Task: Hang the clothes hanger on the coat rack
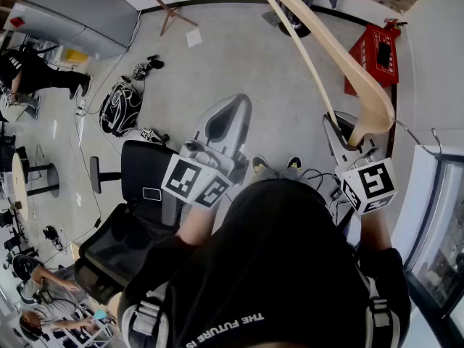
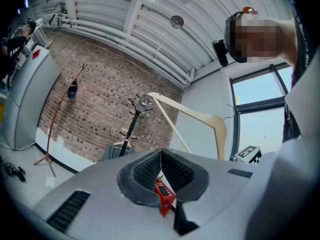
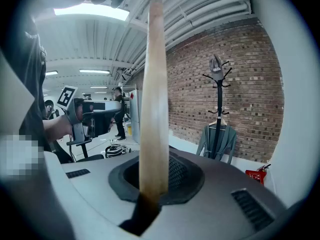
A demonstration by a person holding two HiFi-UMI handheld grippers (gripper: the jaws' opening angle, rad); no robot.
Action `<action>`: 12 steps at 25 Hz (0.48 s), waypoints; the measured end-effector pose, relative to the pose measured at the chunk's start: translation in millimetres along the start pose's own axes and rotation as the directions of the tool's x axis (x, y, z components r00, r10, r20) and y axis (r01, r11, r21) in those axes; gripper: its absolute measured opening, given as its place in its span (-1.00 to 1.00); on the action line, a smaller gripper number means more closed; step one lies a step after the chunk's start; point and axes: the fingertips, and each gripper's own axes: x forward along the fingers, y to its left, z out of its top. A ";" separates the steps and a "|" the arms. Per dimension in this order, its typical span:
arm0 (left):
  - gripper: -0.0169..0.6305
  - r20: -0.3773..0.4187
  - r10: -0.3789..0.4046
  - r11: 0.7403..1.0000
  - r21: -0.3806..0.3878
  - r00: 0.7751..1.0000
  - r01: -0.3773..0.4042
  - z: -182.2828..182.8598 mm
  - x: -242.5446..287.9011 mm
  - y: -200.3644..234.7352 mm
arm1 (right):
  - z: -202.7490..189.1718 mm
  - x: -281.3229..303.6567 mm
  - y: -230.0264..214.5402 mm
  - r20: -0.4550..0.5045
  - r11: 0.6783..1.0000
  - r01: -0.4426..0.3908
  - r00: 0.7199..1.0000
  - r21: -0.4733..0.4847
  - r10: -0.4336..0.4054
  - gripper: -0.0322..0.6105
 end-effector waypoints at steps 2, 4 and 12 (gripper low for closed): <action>-0.89 -0.003 -0.004 1.000 -0.001 1.000 0.004 -1.9 1.1 1.9 | -1.5 2.2 -0.3 -0.001 1.000 0.000 1.000 0.003 0.000 -0.78; -0.89 -0.004 -0.008 1.000 -0.003 1.000 0.008 -2.9 1.4 4.0 | -1.9 4.6 0.2 -0.003 1.000 0.000 1.000 0.003 0.000 -0.78; -0.89 0.006 -0.020 1.000 -0.020 1.000 0.020 2.2 -5.9 19.6 | 5.9 17.4 13.2 -0.014 1.000 0.005 1.000 -0.010 -0.005 -0.78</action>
